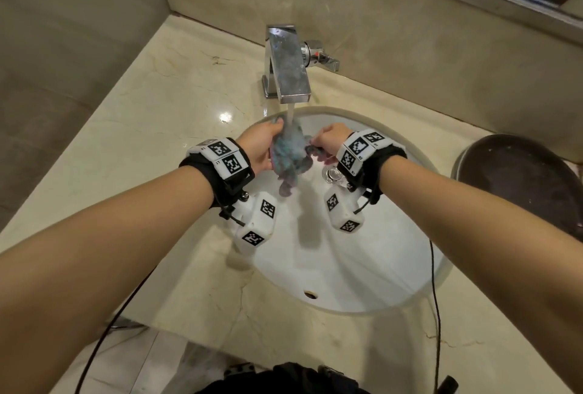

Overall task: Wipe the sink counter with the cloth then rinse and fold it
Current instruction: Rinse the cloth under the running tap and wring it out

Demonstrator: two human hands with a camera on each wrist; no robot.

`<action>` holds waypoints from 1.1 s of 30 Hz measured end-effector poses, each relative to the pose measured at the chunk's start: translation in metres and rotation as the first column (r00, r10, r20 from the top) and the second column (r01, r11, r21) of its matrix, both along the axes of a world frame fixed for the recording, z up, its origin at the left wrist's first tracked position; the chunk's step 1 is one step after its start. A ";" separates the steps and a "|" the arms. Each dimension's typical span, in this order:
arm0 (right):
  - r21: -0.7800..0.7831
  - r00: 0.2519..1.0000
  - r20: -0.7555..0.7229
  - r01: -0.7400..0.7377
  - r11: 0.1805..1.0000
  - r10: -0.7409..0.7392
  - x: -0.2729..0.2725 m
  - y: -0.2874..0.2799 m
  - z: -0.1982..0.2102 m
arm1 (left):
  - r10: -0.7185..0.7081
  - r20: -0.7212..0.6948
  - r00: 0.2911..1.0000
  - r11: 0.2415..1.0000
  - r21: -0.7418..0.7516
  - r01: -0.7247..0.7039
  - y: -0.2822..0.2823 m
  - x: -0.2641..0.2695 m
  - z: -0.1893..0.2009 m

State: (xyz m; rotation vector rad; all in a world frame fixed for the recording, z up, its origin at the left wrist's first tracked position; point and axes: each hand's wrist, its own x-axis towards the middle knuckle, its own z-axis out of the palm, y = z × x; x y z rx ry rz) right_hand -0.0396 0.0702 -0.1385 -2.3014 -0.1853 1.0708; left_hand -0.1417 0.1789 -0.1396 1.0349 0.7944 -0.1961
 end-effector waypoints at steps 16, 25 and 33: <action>-0.116 0.864 0.487 -0.079 0.990 0.127 0.025 0.029 0.074 | -0.107 -0.083 0.991 0.989 0.096 0.115 0.007 -0.005 0.042; 0.012 0.934 0.178 -0.316 0.949 0.309 -0.005 -0.002 0.065 | -0.284 -0.165 0.944 0.927 0.203 0.314 -0.009 -0.010 0.088; 0.274 0.963 0.006 -0.259 0.926 0.268 -0.042 -0.025 0.067 | -0.368 -0.092 0.925 0.860 0.346 0.376 -0.028 -0.003 0.156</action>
